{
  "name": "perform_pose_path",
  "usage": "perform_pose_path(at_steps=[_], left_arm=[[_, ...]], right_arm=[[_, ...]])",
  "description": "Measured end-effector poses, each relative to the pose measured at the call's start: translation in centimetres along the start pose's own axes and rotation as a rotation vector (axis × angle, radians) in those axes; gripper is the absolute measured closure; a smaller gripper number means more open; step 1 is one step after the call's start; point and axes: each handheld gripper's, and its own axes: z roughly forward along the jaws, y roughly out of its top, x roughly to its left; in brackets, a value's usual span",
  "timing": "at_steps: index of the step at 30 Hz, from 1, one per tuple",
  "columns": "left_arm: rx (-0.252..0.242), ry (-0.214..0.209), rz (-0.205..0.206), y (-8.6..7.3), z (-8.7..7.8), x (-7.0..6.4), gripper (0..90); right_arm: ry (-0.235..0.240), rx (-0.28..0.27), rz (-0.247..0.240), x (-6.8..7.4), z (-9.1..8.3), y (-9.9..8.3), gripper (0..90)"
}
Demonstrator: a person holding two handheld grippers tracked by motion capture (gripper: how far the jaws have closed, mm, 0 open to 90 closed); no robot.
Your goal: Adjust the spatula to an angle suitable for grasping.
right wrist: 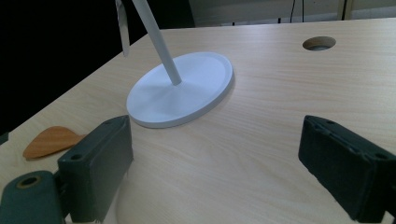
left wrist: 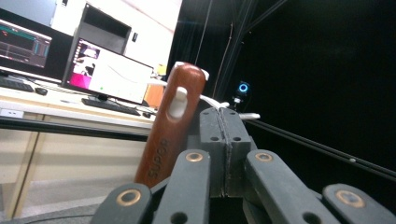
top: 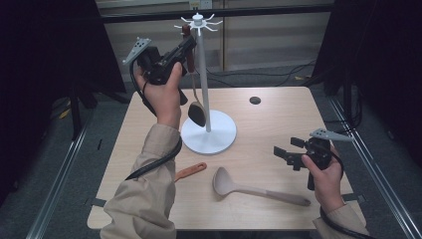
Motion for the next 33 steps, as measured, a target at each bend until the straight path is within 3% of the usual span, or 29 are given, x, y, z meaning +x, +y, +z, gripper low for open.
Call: perform_pose_path(at_steps=[7, 11, 16, 19, 26, 30, 33], left_arm=[[0.031, -0.038, 0.0, -1.0, -1.3, -0.1, 84.4], [0.067, -0.052, 0.026, -2.1, -2.4, -0.2, 79.8], [0.111, -0.06, 0.023, -4.1, -3.7, 0.1, 73.7], [0.148, -0.071, 0.005, -5.4, -4.5, 0.1, 70.0], [0.237, -0.051, 0.021, -8.5, -6.1, 0.3, 60.4], [0.297, -0.057, 0.015, -10.3, -6.8, 0.0, 55.5], [0.338, -0.058, 0.032, -11.4, -7.2, -0.2, 51.8]], right_arm=[[0.014, 0.014, -0.03, -0.2, -0.4, -0.3, 9.2], [0.014, 0.013, -0.036, -0.3, -1.0, -0.5, 9.3], [0.012, 0.017, -0.061, -0.1, -1.6, -0.9, 11.2], [0.027, 0.019, -0.088, 0.1, -1.9, -1.1, 11.4], [0.053, 0.062, -0.139, 0.4, -2.3, -2.1, 15.5], [0.068, 0.085, -0.161, 0.4, -2.7, -2.7, 20.2], [0.077, 0.077, -0.184, 0.5, -3.1, -3.0, 27.8]])
